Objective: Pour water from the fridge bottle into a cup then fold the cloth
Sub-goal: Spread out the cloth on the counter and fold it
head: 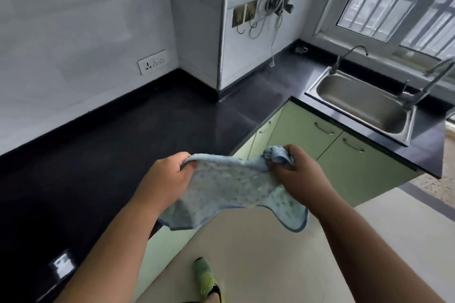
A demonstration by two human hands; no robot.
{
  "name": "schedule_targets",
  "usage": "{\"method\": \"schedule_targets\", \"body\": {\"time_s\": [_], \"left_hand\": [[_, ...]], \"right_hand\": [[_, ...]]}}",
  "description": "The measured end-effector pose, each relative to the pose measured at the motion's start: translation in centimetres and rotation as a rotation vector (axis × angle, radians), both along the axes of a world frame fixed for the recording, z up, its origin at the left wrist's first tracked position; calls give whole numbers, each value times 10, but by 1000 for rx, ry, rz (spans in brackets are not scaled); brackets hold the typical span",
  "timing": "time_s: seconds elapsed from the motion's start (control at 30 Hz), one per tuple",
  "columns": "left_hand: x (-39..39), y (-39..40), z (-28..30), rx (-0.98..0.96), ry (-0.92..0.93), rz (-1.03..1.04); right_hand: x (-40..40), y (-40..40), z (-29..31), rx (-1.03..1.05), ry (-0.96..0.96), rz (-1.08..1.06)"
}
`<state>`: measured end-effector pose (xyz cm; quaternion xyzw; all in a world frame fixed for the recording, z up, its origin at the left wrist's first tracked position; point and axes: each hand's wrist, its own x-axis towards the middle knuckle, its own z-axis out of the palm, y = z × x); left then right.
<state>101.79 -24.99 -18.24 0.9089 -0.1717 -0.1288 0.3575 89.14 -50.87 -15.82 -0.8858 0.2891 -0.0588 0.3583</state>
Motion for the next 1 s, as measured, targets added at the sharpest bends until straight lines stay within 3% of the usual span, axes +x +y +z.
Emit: {"method": "schedule_targets", "body": {"time_s": [0.47, 0.63, 0.7, 0.87, 0.93, 1.0], "left_hand": [[133, 41, -28, 318, 175, 290], [169, 51, -25, 187, 223, 523], [185, 55, -8, 174, 132, 586], [203, 51, 52, 210, -338, 700], [192, 47, 50, 192, -440, 698], [175, 42, 24, 217, -463, 693]], "right_hand": [[221, -6, -39, -18, 218, 356], [309, 7, -51, 58, 188, 523], [344, 14, -42, 125, 113, 558], [408, 27, -2, 363, -204, 590], [416, 27, -3, 493, -215, 617], [415, 21, -19, 447, -188, 671]]}}
